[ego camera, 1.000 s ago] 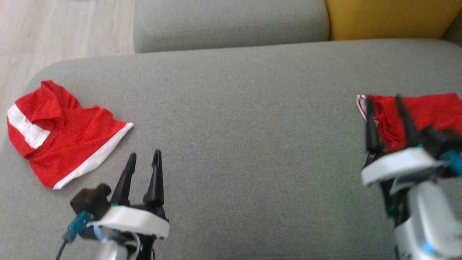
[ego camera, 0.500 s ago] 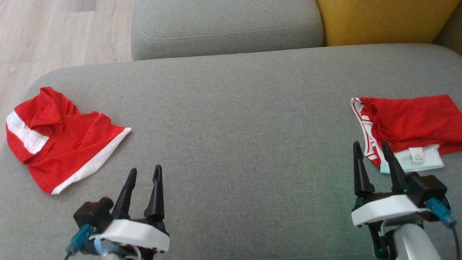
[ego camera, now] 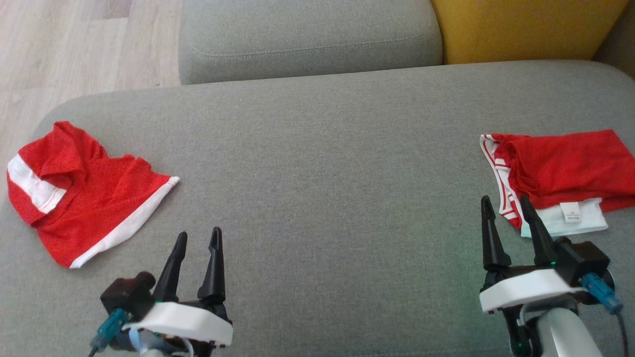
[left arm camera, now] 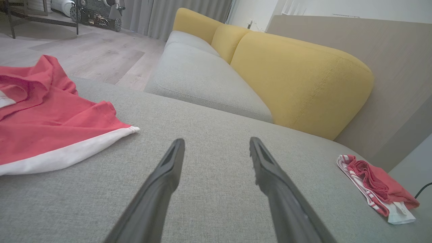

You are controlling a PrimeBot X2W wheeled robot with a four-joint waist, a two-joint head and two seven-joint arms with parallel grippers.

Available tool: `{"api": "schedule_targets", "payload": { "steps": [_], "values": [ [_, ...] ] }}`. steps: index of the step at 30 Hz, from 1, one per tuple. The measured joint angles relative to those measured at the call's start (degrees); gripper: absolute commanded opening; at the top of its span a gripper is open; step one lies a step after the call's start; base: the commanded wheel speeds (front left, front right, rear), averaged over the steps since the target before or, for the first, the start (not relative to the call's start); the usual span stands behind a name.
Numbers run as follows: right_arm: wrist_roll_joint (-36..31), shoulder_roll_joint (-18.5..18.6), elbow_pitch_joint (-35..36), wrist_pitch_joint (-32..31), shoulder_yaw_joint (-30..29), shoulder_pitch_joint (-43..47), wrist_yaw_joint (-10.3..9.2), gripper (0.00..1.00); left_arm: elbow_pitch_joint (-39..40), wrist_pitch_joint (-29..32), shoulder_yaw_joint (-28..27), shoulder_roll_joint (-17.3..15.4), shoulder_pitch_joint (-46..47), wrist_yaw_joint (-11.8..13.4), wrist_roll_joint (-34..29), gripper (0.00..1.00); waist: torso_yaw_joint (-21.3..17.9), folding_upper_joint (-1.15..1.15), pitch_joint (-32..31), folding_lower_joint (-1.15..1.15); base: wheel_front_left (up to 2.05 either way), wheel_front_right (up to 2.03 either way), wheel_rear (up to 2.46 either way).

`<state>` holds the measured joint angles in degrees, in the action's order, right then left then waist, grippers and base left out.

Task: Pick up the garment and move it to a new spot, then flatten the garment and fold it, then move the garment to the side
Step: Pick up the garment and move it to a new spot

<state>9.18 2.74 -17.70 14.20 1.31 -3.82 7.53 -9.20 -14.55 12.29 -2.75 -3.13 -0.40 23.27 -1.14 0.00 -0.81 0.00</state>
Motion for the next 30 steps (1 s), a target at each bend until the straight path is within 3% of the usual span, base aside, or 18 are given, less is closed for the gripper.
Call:
{"api": "schedule_targets", "payload": {
  "steps": [14,30],
  "values": [
    [0.5,0.0,-0.3,0.0,2.8,-0.1,0.0,1.0,0.2,0.0,-0.4,0.0,0.3,1.4,-0.6,1.0,3.3,0.0,1.1,0.0,0.0,0.0,0.0],
    [-0.2,0.0,-0.6,-0.2,7.2,-2.3,0.0,1.0,1.6,0.0,-2.9,0.0,2.9,1.3,-0.6,1.0,17.9,0.0,3.4,0.0,0.0,0.0,0.0]
  ]
}}
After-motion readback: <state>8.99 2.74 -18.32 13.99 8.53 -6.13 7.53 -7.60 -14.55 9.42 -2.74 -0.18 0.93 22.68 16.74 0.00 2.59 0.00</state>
